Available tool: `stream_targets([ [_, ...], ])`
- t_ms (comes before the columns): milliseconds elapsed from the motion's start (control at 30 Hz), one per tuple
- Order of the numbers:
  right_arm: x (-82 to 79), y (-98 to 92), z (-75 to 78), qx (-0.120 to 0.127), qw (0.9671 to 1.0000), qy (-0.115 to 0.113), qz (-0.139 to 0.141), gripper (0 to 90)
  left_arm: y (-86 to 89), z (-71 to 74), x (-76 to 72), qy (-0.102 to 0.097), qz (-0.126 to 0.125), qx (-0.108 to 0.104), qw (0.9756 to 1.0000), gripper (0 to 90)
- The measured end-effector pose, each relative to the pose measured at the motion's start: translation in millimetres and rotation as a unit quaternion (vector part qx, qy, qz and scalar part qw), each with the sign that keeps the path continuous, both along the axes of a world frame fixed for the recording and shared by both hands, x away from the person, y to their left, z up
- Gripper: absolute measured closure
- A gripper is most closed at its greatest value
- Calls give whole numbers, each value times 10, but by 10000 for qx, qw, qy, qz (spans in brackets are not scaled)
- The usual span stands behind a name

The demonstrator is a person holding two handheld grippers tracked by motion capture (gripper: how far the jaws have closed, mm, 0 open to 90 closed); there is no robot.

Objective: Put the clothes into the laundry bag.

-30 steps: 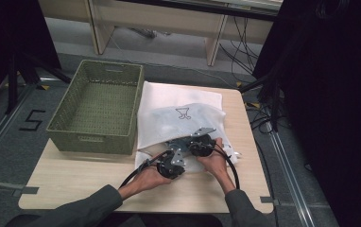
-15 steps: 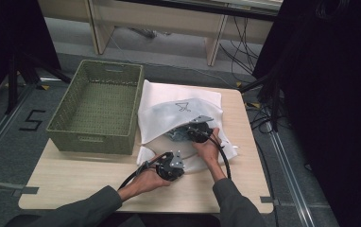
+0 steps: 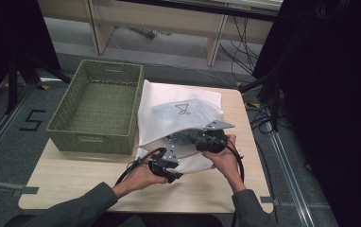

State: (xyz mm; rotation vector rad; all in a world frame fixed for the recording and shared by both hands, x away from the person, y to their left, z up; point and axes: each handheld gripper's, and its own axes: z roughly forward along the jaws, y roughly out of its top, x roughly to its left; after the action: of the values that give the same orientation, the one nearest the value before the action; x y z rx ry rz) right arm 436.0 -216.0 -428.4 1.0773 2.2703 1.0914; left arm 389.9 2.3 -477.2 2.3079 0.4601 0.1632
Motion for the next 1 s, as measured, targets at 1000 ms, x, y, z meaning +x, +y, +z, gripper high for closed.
stream_targets([
  [1000, 10, 301, -611, -2078, 9750, 406, 679, 873, 840, 256, -306, 160, 770, -195, 9967, 368],
])
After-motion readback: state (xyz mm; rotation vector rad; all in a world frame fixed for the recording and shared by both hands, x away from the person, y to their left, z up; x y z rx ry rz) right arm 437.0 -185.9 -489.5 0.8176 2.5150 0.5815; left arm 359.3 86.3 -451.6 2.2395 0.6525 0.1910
